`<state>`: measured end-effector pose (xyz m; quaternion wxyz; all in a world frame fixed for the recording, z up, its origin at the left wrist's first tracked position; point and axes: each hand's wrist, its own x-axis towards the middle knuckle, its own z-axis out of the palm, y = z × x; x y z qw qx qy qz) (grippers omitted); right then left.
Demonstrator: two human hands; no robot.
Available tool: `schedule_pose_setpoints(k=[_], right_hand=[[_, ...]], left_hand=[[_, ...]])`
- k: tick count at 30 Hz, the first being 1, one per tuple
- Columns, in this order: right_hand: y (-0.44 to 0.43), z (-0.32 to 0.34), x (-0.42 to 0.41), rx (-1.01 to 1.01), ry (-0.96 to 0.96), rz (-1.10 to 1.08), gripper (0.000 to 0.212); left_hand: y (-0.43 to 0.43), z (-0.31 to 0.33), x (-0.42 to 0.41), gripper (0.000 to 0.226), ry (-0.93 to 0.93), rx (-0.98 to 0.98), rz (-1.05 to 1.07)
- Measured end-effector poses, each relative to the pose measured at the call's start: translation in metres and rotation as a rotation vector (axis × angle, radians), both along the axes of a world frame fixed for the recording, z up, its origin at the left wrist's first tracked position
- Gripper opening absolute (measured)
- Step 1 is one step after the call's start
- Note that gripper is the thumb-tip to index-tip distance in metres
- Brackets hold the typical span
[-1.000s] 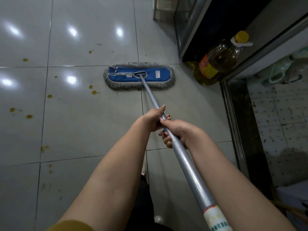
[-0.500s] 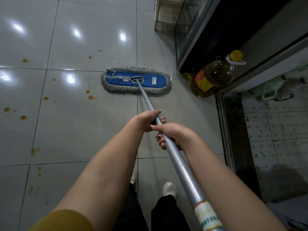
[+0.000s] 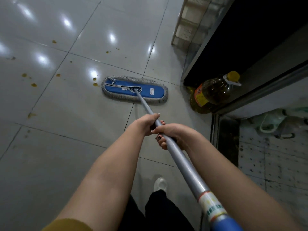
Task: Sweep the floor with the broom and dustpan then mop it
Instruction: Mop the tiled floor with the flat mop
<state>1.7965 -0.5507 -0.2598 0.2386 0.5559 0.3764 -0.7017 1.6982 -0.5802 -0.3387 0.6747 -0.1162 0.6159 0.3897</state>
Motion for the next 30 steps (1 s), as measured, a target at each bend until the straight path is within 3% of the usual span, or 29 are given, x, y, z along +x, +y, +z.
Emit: schedule_pose_setpoints(k=[9,16,30], right_hand=[[0.006,0.016,0.058,-0.001,0.009,0.171,0.014],[0.033,0.035,0.081,0.046,-0.019,0.299,0.023],[0.154,0.051,0.145,0.076,-0.113,0.684,0.034]], left_hand=[[-0.01,0.013,0.064,0.023,0.021,0.021,0.13],[0.009,0.027,0.091,0.03,0.002,-0.014,0.158],[0.111,0.035,0.181,0.034,0.022,0.005,0.457]])
